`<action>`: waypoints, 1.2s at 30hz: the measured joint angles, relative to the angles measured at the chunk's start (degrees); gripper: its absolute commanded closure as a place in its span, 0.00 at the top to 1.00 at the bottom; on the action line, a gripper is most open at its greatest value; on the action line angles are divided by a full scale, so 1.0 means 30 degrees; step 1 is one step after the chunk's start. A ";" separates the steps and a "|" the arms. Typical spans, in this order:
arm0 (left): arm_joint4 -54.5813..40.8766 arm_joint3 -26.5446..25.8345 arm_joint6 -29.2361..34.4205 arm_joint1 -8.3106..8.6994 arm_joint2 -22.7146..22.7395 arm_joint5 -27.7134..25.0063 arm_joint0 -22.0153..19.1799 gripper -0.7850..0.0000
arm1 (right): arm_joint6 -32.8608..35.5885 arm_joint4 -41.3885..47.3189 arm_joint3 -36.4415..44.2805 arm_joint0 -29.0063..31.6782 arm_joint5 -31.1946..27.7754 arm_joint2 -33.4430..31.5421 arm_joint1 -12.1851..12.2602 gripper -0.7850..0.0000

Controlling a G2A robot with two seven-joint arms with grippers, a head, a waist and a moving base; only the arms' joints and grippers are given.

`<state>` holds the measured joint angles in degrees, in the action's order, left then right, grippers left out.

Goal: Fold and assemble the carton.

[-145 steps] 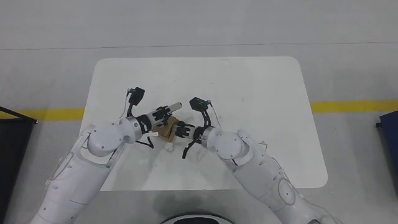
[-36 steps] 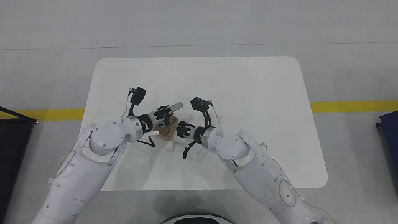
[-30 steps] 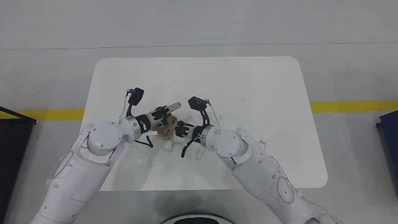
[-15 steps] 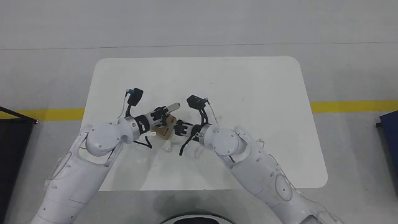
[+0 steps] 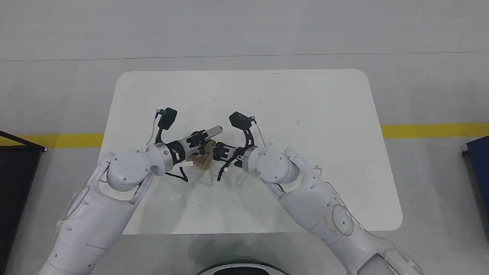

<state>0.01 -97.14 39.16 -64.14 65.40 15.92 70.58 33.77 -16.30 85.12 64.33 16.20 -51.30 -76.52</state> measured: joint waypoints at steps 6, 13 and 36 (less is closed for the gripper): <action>-0.0048 0.0041 -0.0032 -0.0015 -0.0006 0.0048 -0.0035 1.00 | -0.0024 -0.0187 0.0373 0.0246 -0.0095 -0.0139 0.0041 0.24; -0.0094 0.0071 -0.0098 -0.0043 -0.0068 0.0101 -0.0091 1.00 | 0.0295 0.0091 -0.0359 -0.0170 0.0072 -0.0040 -0.0077 0.03; -0.3196 -0.3328 -0.0226 0.0550 0.6066 0.1493 0.0848 1.00 | 0.0583 -0.0455 0.3404 0.2276 -0.0966 -0.1987 0.0551 0.36</action>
<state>-9.58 -107.12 38.48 -62.49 83.60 20.40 73.12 35.52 -17.66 95.34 71.16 13.30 -57.26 -74.86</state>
